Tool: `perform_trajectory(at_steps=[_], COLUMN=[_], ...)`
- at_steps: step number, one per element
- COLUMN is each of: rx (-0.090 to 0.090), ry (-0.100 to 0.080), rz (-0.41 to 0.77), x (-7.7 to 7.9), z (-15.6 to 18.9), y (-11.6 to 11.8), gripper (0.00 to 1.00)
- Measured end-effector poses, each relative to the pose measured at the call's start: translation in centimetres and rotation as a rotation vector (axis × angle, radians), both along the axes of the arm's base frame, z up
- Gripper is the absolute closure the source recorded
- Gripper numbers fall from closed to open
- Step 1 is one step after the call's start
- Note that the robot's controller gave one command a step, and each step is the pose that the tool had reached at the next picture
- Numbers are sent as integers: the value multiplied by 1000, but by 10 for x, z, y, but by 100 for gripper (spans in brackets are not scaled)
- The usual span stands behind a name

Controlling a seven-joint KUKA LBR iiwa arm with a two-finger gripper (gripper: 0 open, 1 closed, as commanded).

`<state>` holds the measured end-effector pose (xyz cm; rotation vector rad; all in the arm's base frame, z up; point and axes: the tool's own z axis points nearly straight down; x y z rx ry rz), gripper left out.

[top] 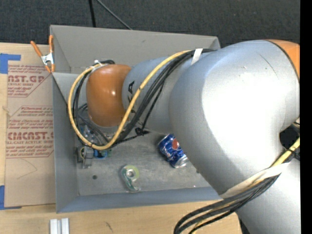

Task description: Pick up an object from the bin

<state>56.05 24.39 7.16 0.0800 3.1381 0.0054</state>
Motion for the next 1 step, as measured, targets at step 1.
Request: perform_trajectory(at_steps=[1], rx=[0], ry=[-6], rz=[-3], x=[5], z=[152], y=[-29], gripper=[100])
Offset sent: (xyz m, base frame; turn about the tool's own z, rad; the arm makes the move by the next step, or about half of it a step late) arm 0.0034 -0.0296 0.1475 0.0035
